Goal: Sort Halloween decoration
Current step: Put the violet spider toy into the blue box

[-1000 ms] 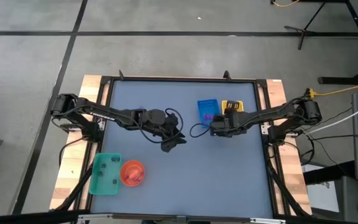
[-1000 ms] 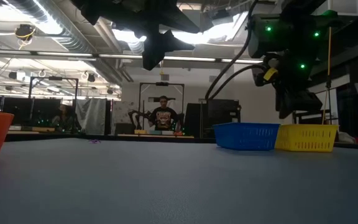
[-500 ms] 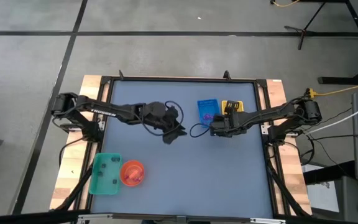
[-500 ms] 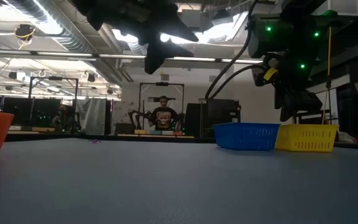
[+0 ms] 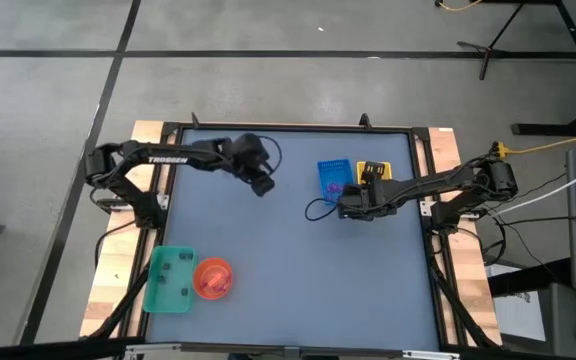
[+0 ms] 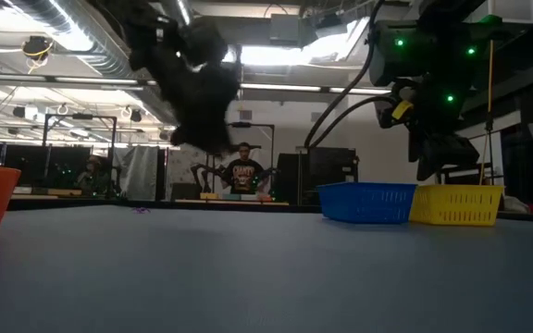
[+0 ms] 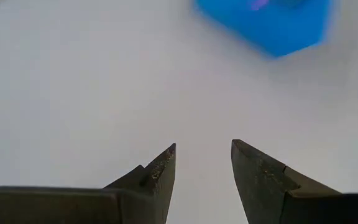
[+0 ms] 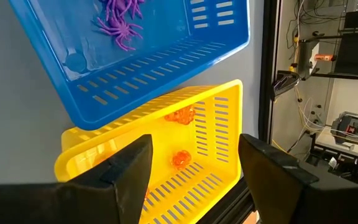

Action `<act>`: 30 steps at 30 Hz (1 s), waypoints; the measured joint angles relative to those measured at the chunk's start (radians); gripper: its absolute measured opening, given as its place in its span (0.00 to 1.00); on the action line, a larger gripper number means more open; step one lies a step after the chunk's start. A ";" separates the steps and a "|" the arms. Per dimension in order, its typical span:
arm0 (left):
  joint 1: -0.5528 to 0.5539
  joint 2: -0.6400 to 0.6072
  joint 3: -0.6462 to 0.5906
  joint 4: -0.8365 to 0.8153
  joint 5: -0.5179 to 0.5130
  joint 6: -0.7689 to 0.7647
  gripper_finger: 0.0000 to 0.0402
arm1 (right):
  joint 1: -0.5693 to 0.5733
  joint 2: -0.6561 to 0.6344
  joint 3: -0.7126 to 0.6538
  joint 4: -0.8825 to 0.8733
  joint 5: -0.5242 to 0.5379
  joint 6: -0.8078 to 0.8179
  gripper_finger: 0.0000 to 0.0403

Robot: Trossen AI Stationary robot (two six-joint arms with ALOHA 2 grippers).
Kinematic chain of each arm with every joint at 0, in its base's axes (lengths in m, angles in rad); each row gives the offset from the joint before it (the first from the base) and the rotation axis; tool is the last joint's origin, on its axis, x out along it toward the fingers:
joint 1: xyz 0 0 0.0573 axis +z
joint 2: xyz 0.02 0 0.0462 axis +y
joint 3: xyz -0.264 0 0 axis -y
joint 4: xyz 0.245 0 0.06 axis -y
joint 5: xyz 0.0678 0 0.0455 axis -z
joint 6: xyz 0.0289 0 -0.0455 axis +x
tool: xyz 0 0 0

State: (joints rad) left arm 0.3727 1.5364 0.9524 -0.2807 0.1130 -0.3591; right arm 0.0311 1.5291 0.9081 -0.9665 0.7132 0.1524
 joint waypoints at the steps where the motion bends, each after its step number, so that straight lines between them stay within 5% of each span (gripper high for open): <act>1: 0.016 0.000 0.000 -0.048 -0.017 0.016 0.35 | 0.000 0.000 0.000 0.000 0.000 0.000 0.59; 15: 0.138 0.000 0.000 -0.443 -0.383 0.056 0.35 | 0.002 0.000 0.000 0.045 -0.036 0.000 0.59; 30: 0.219 0.000 0.000 -0.437 -0.383 0.047 0.35 | 0.002 0.000 0.000 0.056 -0.052 0.000 0.59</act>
State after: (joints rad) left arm 0.5919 1.5368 0.9524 -0.7174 -0.2696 -0.3122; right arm 0.0326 1.5295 0.9081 -0.9100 0.6609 0.1524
